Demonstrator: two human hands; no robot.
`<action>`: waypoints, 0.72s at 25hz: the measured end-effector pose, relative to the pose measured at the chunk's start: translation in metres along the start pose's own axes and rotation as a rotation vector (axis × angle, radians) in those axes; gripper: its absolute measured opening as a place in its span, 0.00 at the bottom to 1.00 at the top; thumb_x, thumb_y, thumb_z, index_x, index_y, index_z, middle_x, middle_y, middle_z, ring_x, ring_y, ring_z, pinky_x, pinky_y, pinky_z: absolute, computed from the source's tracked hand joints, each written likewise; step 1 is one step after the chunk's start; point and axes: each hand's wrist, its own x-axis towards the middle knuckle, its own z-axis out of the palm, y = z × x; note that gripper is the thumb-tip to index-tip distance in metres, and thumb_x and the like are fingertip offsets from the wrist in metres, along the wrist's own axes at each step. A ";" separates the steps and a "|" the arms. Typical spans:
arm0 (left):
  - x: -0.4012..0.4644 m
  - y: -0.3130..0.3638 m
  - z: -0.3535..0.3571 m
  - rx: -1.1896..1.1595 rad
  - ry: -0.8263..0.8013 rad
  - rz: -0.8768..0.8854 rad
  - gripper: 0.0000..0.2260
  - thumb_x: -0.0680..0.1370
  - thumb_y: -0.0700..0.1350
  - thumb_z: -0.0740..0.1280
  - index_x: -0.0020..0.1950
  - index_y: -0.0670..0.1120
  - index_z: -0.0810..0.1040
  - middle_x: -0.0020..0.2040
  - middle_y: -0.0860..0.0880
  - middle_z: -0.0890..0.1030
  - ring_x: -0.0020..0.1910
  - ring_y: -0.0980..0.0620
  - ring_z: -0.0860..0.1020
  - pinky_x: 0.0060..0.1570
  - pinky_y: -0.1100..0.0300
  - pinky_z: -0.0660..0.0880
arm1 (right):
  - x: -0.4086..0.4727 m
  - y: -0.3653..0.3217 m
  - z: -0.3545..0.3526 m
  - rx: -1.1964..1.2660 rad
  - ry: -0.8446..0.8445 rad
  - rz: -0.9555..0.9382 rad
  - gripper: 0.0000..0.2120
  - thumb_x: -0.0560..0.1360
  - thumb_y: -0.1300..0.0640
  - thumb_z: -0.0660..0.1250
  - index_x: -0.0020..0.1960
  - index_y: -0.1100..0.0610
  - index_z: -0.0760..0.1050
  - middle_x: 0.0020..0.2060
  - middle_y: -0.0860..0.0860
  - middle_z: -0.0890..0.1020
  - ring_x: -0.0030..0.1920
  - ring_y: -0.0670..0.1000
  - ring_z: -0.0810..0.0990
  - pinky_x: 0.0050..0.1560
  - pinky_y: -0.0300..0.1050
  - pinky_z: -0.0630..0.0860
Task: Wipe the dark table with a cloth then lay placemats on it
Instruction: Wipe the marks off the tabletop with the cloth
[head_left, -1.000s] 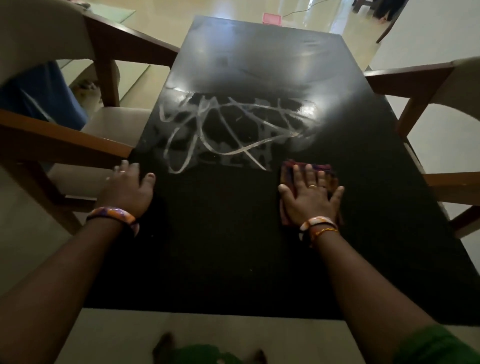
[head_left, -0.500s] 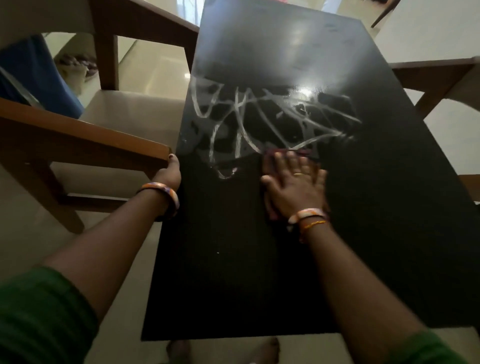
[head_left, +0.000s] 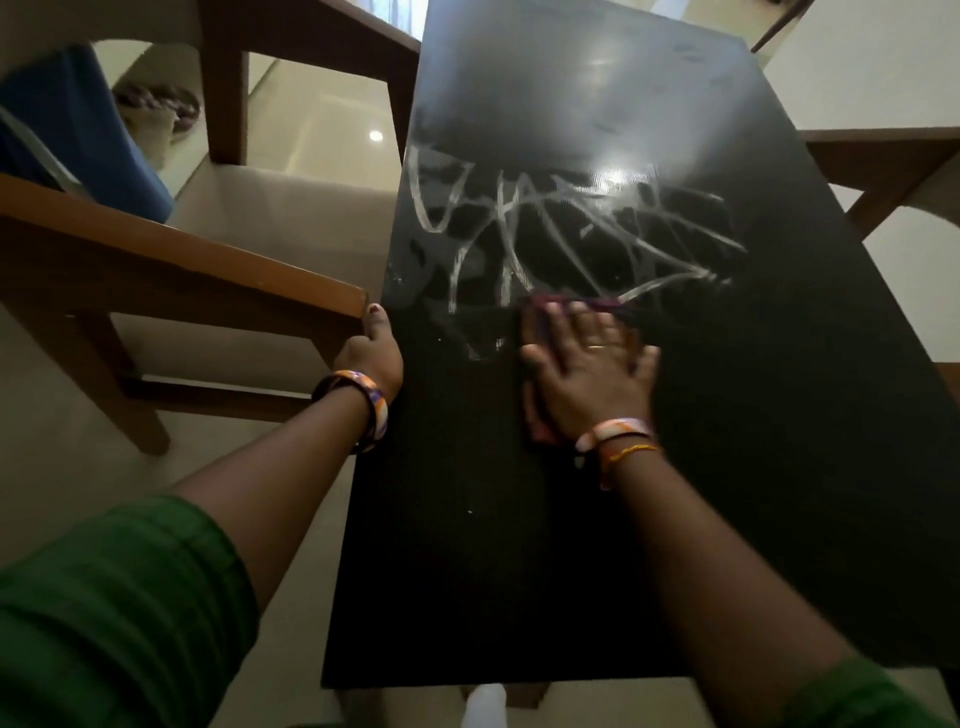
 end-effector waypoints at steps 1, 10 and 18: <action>0.001 0.001 -0.001 0.003 -0.009 -0.005 0.24 0.80 0.60 0.43 0.49 0.43 0.69 0.36 0.47 0.68 0.33 0.52 0.68 0.37 0.57 0.63 | 0.007 0.031 -0.009 0.008 -0.022 0.148 0.27 0.78 0.36 0.45 0.76 0.38 0.44 0.77 0.42 0.46 0.76 0.48 0.42 0.71 0.68 0.38; -0.001 0.000 -0.002 0.011 -0.030 0.038 0.29 0.81 0.59 0.42 0.60 0.39 0.72 0.44 0.45 0.72 0.49 0.44 0.75 0.47 0.55 0.66 | -0.029 -0.082 0.020 0.020 -0.022 -0.247 0.26 0.79 0.38 0.46 0.75 0.38 0.43 0.77 0.43 0.43 0.76 0.48 0.38 0.69 0.65 0.35; 0.001 0.001 -0.005 0.001 -0.068 0.032 0.24 0.81 0.60 0.43 0.35 0.46 0.66 0.31 0.49 0.66 0.30 0.53 0.66 0.30 0.60 0.60 | 0.003 0.008 -0.011 0.127 -0.058 0.258 0.26 0.80 0.40 0.45 0.76 0.39 0.42 0.77 0.43 0.42 0.76 0.50 0.38 0.69 0.72 0.40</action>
